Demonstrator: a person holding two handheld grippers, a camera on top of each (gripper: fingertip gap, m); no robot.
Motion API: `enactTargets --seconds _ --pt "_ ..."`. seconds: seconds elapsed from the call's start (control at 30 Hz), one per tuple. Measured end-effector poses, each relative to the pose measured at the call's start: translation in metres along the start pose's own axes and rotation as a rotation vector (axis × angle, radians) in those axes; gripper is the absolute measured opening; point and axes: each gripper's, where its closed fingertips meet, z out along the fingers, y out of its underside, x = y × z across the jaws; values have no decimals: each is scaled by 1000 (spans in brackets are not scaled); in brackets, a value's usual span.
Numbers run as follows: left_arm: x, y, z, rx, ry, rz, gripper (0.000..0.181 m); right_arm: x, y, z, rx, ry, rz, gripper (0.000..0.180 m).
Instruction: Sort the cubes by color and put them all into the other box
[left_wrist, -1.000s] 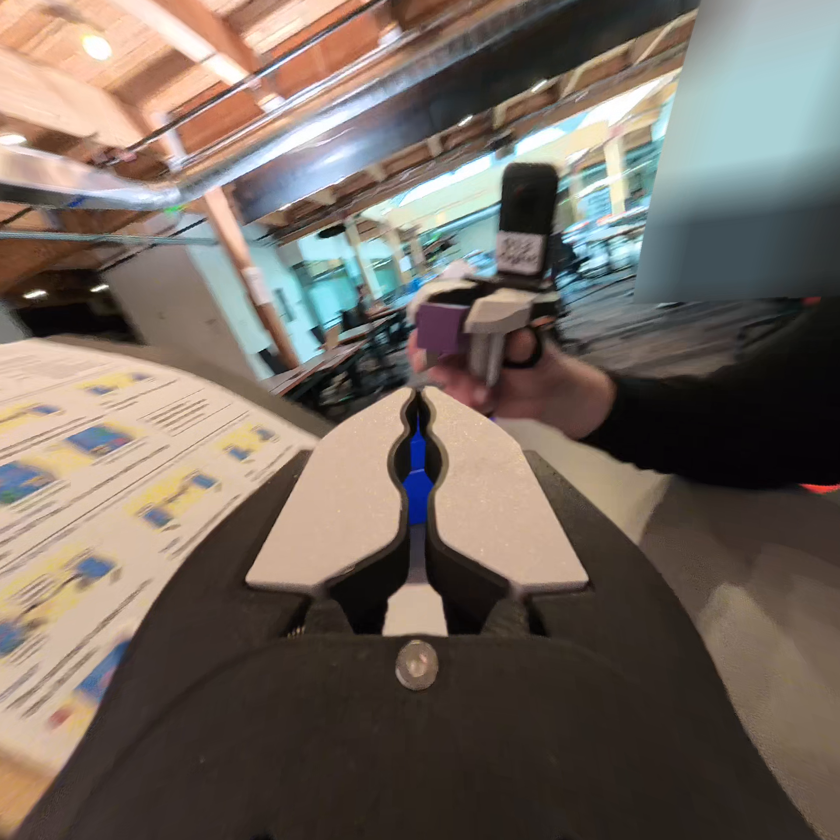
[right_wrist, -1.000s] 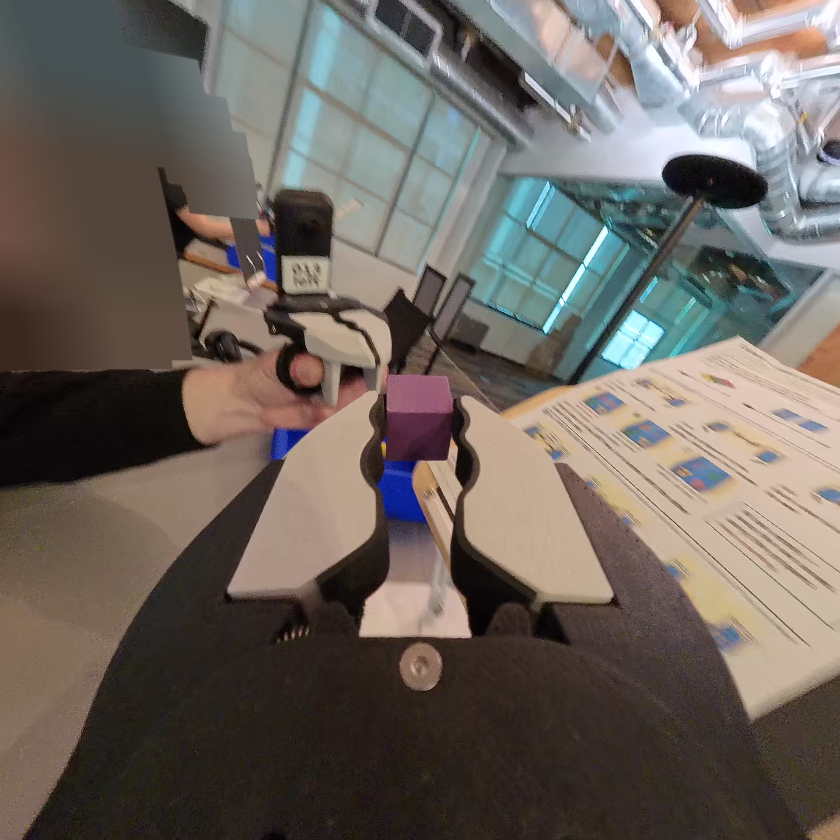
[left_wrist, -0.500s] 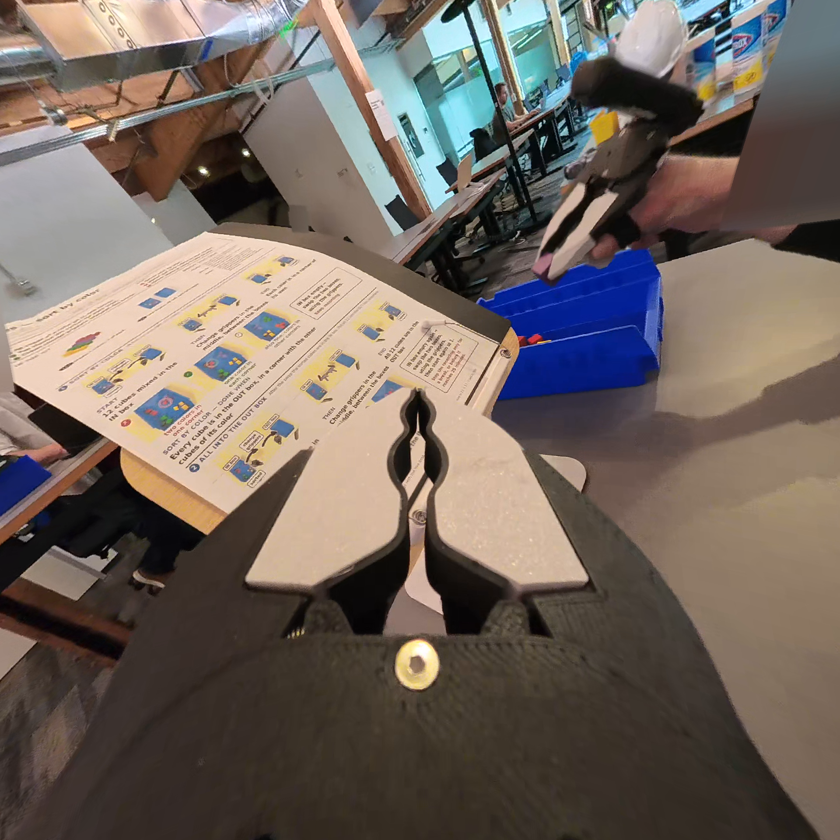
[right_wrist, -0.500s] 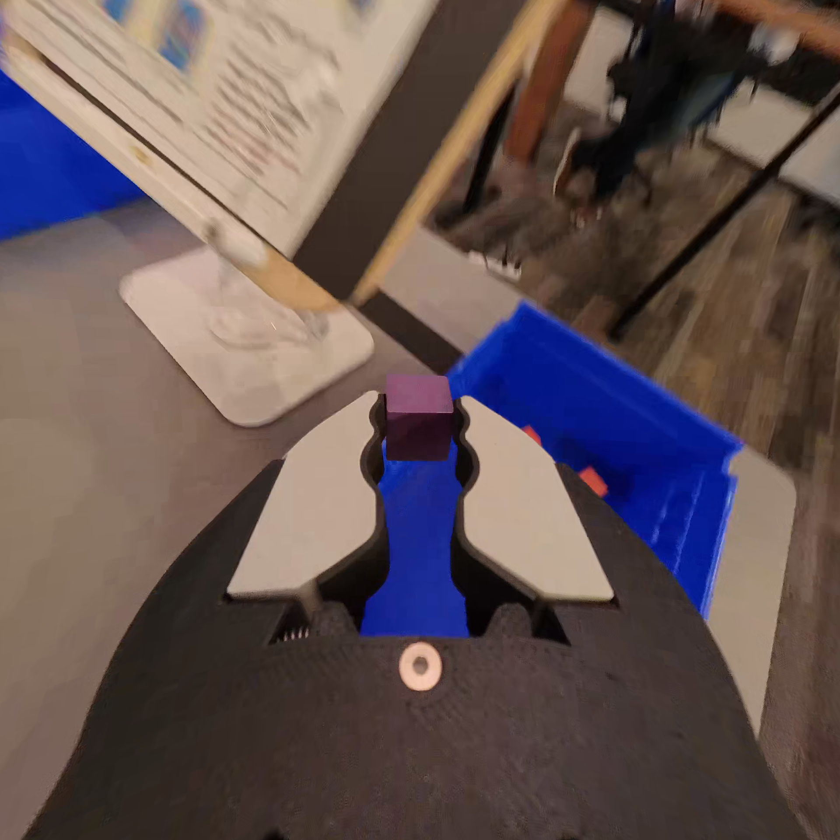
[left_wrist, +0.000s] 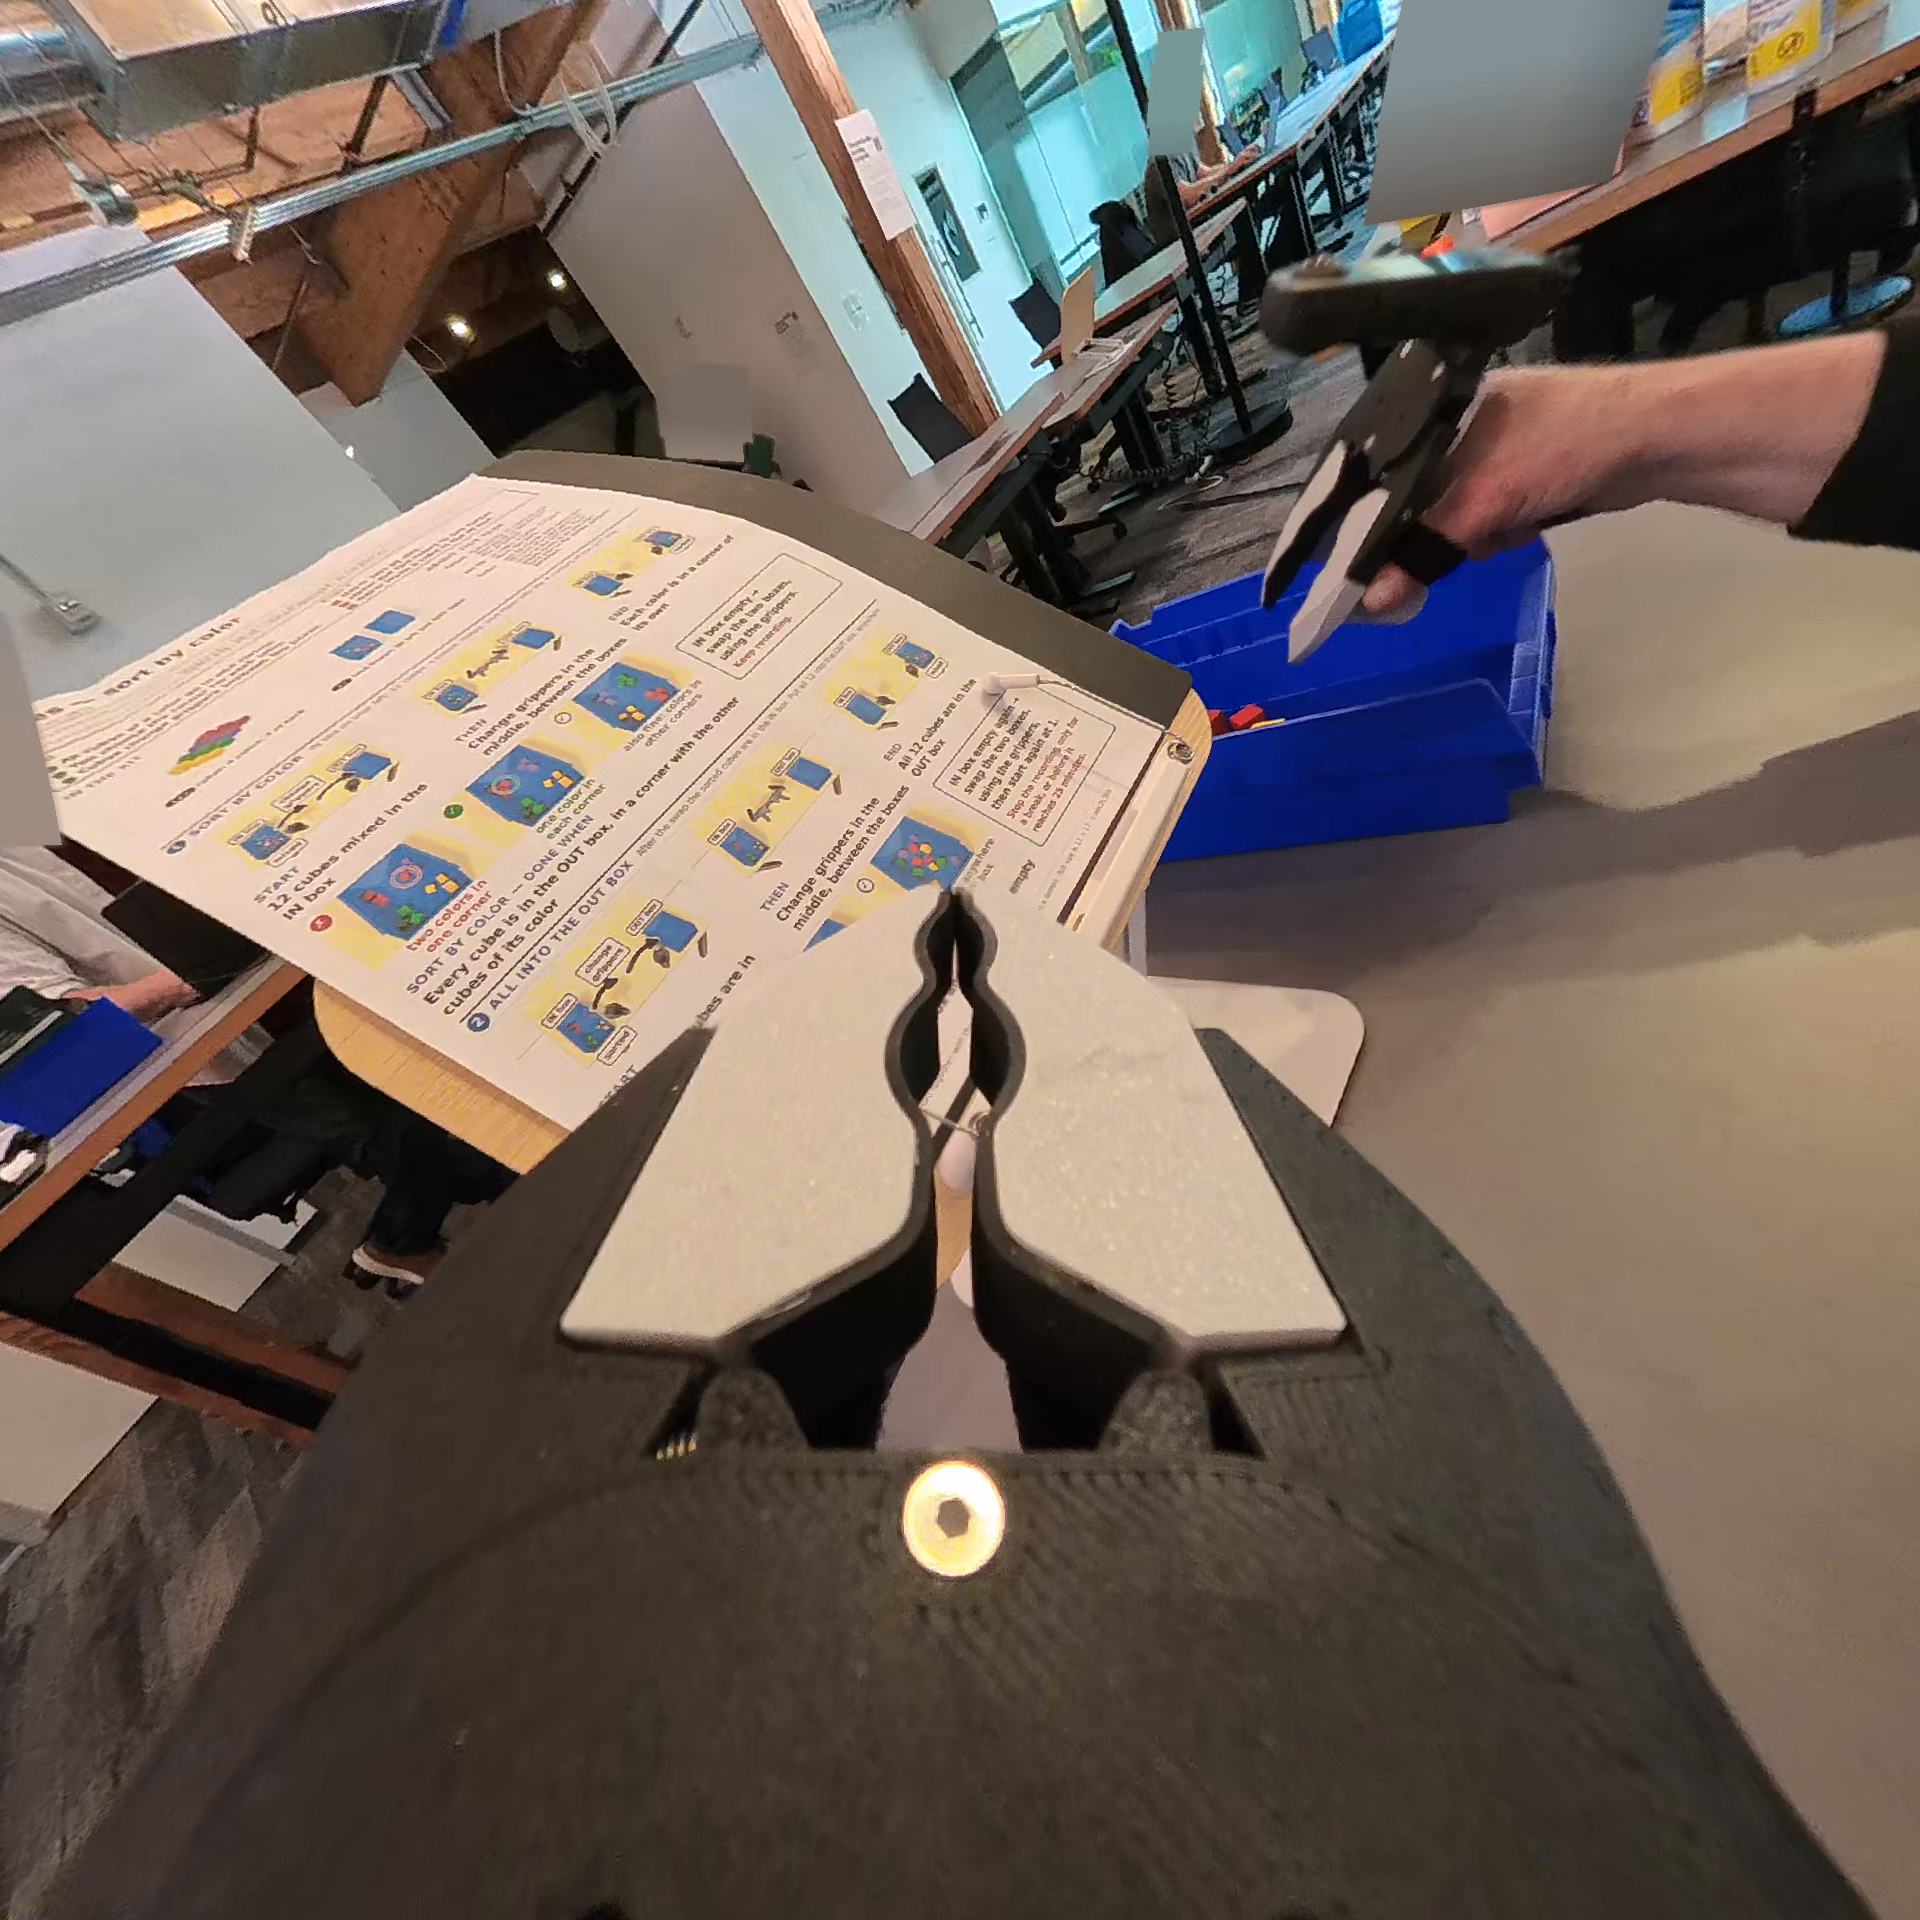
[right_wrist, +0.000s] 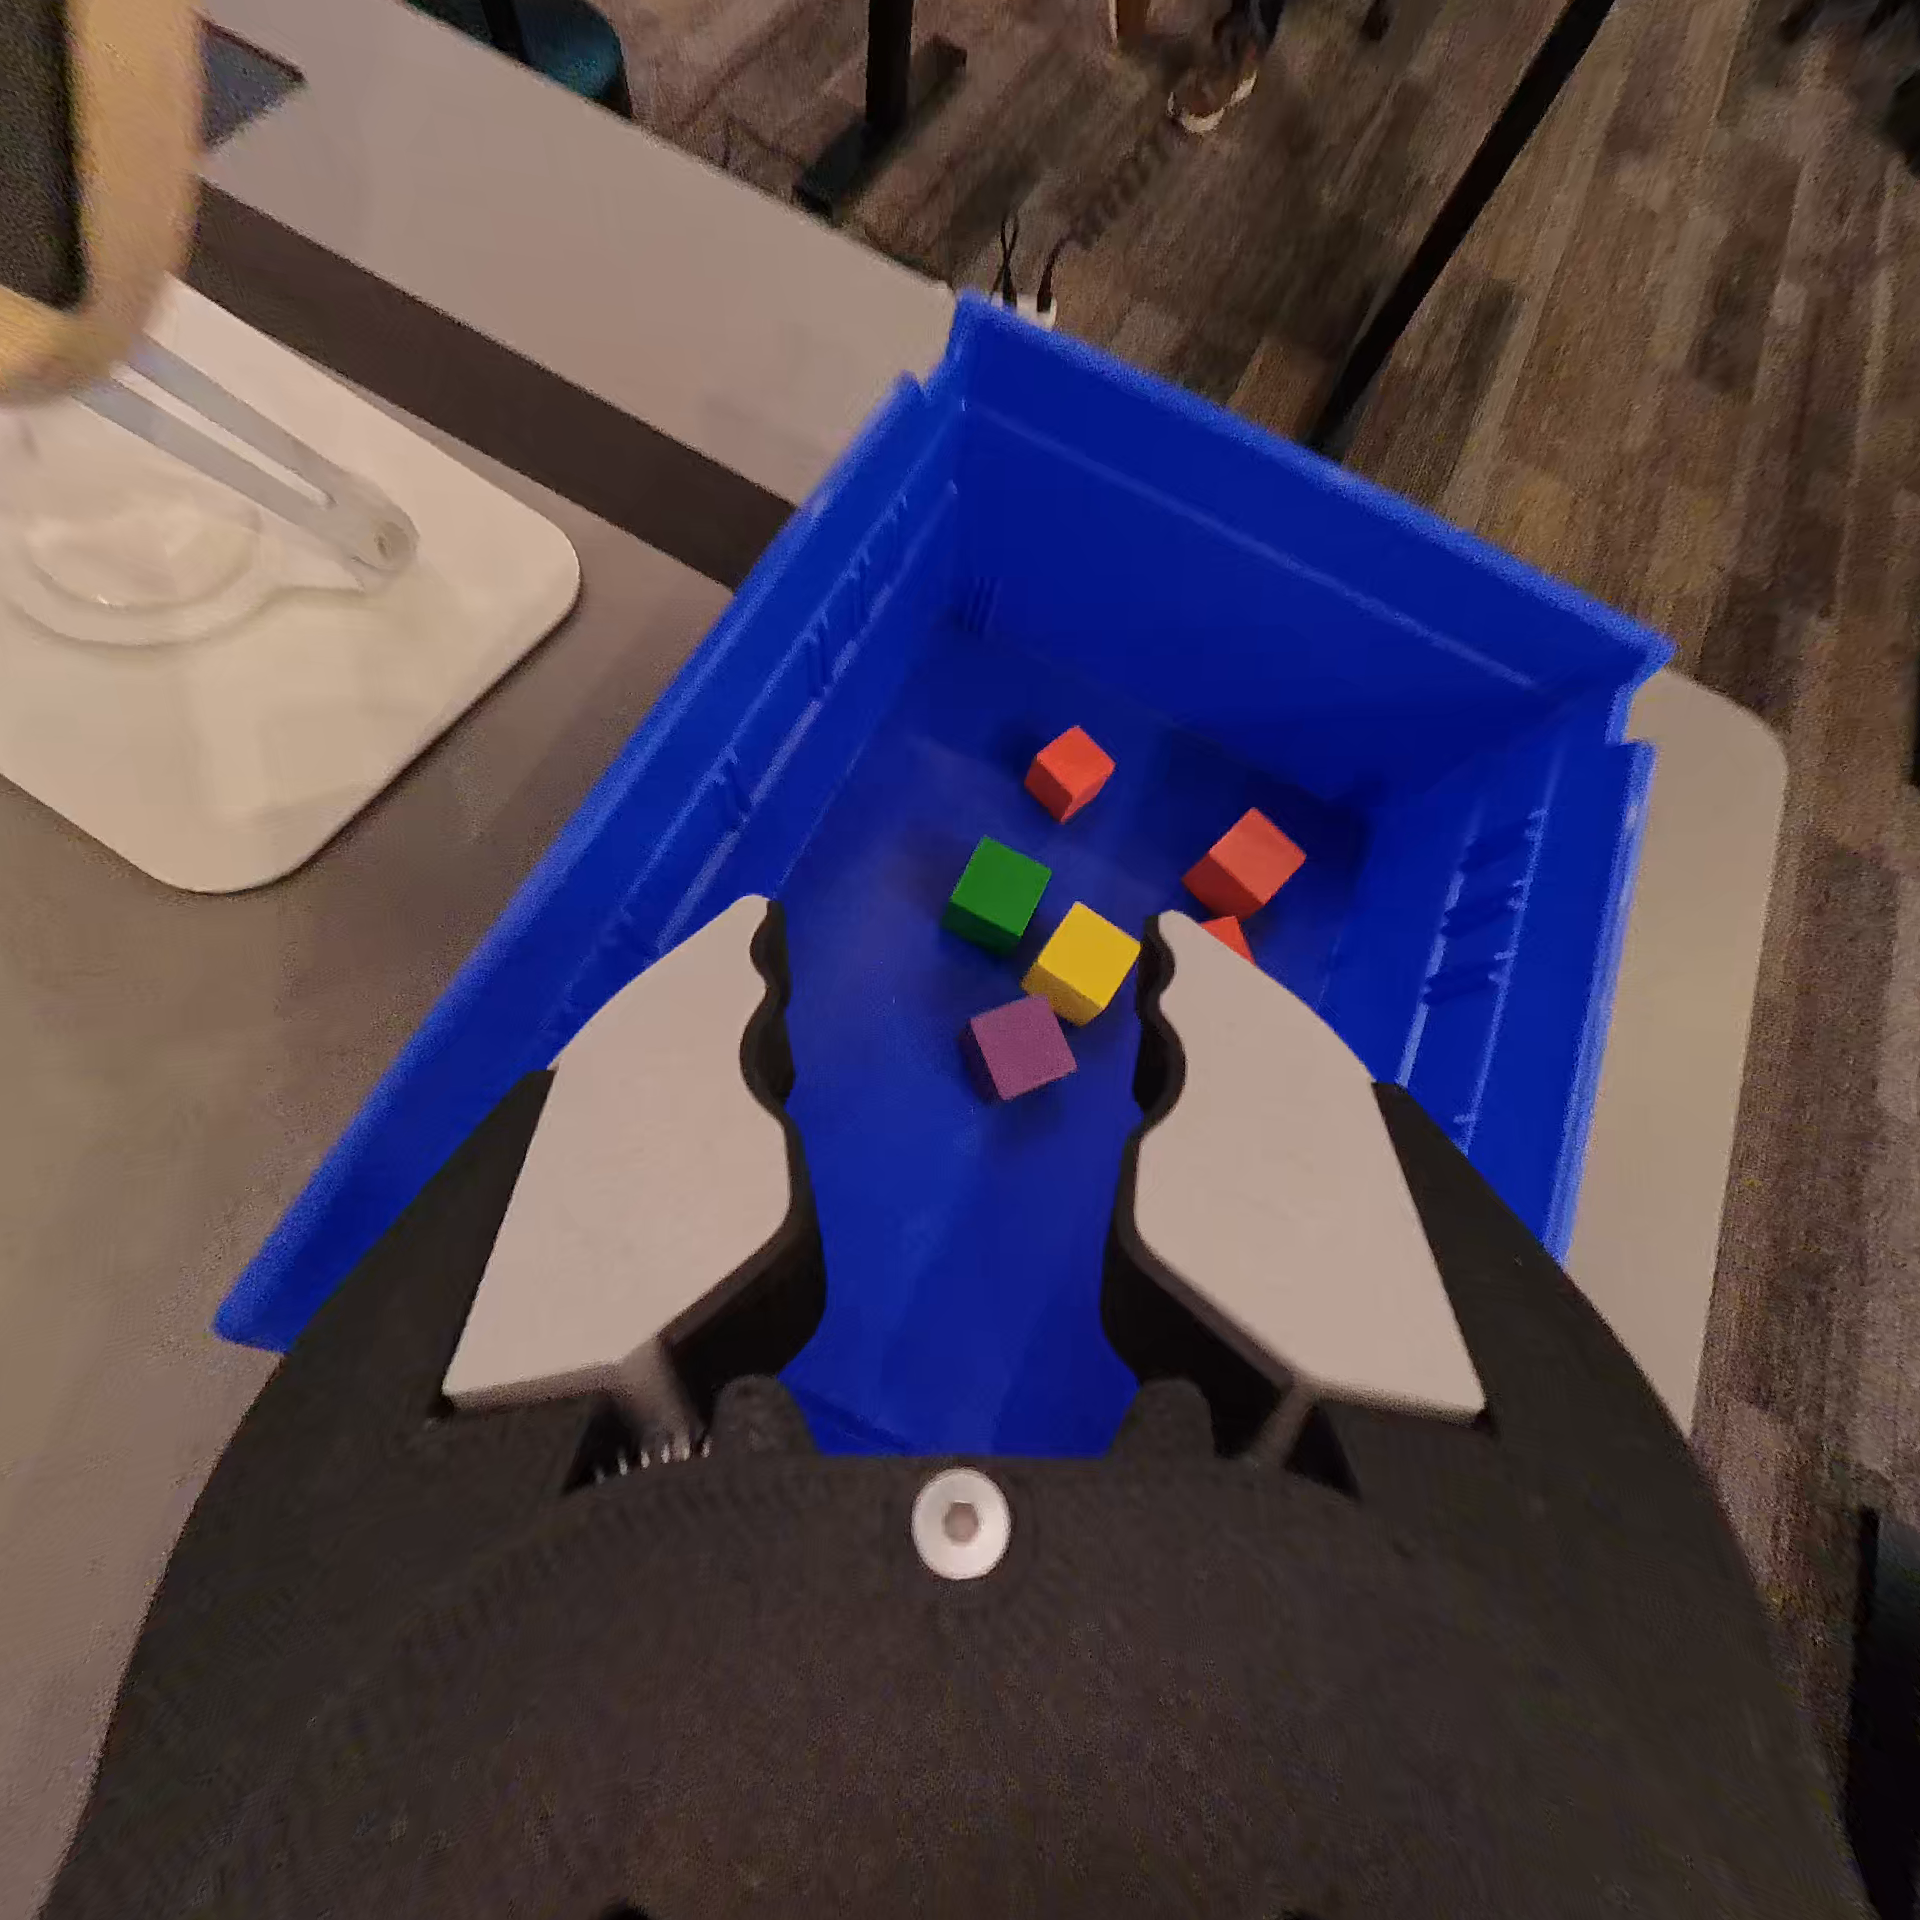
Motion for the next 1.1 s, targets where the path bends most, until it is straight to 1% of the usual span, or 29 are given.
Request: enactTargets --seconds 0.2,0.47,0.67,0.87,1.03,1.1 --pt "-7 -1 -7 -5 -24 5 0 -19 -33 -22 100 -7 -57 58" --pt "-10 1 -12 -15 -46 10 0 -45 -62 -40 173 -10 -128 52" --pt "-10 4 -19 -42 -61 25 0 -73 -86 -67 256 -31 -198 45" --pt "-21 32 -38 -144 -72 45 0 -109 -97 -80 297 -113 -259 39" --pt "-29 63 -51 -243 -58 55 0 -136 -100 -77 306 -164 -306 33" --pt "-33 71 -55 -254 -57 50 0 -147 -100 -75 303 -186 -325 29"
